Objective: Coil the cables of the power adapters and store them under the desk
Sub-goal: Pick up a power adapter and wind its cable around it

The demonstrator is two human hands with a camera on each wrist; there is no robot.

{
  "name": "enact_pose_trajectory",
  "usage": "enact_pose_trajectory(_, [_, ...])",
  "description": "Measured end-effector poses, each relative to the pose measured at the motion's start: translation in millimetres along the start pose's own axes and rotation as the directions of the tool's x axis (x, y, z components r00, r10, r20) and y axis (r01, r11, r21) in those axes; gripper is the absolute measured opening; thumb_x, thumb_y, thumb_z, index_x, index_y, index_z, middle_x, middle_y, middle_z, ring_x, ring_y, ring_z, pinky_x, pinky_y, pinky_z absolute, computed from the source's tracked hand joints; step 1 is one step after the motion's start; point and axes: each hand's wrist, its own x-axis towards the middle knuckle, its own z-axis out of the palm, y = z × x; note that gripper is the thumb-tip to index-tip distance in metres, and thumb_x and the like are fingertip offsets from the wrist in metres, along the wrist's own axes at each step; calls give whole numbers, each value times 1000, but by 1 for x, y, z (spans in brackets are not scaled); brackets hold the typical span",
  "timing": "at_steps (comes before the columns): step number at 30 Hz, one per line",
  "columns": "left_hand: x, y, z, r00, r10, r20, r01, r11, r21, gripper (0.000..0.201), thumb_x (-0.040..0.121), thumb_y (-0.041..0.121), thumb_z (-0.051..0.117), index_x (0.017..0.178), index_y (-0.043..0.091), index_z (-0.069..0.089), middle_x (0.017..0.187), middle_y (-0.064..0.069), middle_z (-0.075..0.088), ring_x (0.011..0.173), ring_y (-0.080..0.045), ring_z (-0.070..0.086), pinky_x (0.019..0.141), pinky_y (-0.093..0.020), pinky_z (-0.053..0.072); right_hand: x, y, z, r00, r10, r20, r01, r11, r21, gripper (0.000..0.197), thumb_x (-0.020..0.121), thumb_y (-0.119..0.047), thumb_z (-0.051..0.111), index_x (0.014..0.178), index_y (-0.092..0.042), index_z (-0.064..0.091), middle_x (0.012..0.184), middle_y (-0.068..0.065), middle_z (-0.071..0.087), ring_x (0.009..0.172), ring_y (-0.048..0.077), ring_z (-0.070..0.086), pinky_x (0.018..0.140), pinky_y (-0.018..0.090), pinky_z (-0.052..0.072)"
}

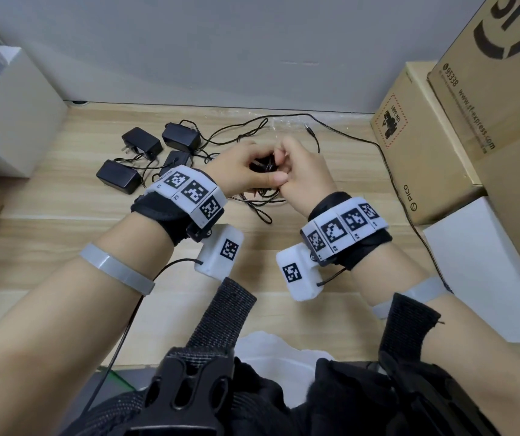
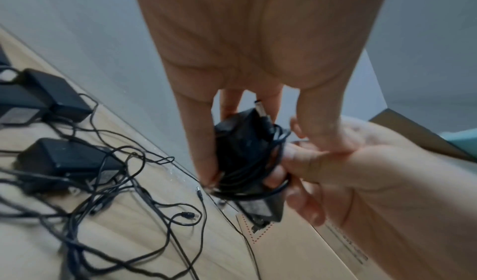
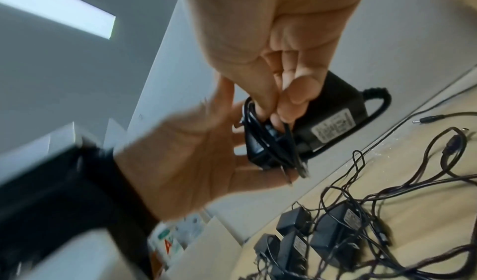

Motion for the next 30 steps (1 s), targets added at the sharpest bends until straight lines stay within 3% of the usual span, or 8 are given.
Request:
enact_pose_trajectory(2, [1, -8, -1, 996, -53, -65, 42, 986, -160, 48, 82, 13, 68, 126, 10, 50, 103, -4, 56, 84, -6, 57, 68, -22, 55, 2, 0, -3, 997, 70, -37, -65, 990, 124, 34, 79, 2, 49, 73, -29, 35, 64, 2, 53, 60, 26, 56, 60, 36, 49])
enact_pose_trajectory(4, [0, -16, 3, 983, -122, -140, 80, 958, -276, 51, 85, 0, 61, 131, 5, 40, 112, -7, 52, 85, -12, 58, 61, -18, 56, 5, -1, -8, 994, 108, -4, -105, 973, 204, 28, 81, 4, 44, 81, -24, 40, 67, 10, 58, 57, 27, 59, 58, 36, 52])
enact_pose_trajectory(10, [3, -23, 11, 973, -160, -167, 92, 930, -355, 41, 91, -5, 47, 131, 2, 43, 102, -1, 53, 80, -10, 56, 58, -16, 53, 9, 0, -10, 985, 149, 85, -161, 973, 166, 13, 87, -17, 53, 97, -19, 45, 63, 5, 58, 52, 27, 60, 52, 35, 53])
enact_pose_trajectory(13, [6, -23, 13, 975, -144, -168, 97, 960, -262, 45, 83, -6, 56, 126, 7, 50, 105, -5, 57, 77, -14, 59, 64, -27, 54, 9, 0, -6, 989, 98, 108, -97, 995, -17, 23, 85, -31, 59, 93, -18, 41, 63, -2, 57, 50, 26, 64, 51, 29, 49])
enact_pose_trajectory(18, [3, -25, 16, 963, -175, -205, 139, 974, -178, 46, 73, -3, 64, 115, 14, 56, 94, -2, 62, 84, -22, 63, 69, -39, 57, 12, -3, -5, 978, 99, 182, -73, 987, -143, 14, 94, -26, 46, 94, -16, 36, 69, 3, 59, 50, 24, 63, 58, 33, 54])
enact_pose_trajectory(23, [-1, -25, 19, 968, -194, -161, 148, 954, -262, 42, 79, -10, 59, 113, 14, 53, 83, 3, 58, 65, -9, 58, 56, -22, 51, 15, -6, -14, 986, 55, 155, 4, 935, -355, 14, 90, -34, 50, 86, -22, 42, 65, -5, 54, 66, 25, 56, 67, 32, 44])
enact_pose_trajectory(27, [-6, -28, 20, 973, -210, -94, 161, 914, -373, 42, 83, -11, 54, 116, 15, 53, 86, 0, 60, 56, -4, 59, 53, -18, 49, 25, 4, -23, 995, 102, -12, -102, 993, -57, 21, 86, -29, 58, 71, -25, 44, 61, -7, 46, 62, 17, 49, 63, 27, 38])
enact_pose_trajectory(30, [-7, -24, 15, 980, -189, -57, 148, 894, -423, 45, 84, -10, 53, 123, 13, 51, 90, 1, 62, 58, -4, 61, 55, -18, 50, 27, 18, -28, 971, 219, -93, -189, 948, 257, 25, 91, -22, 54, 69, -23, 44, 58, -4, 48, 37, -1, 43, 40, 14, 33])
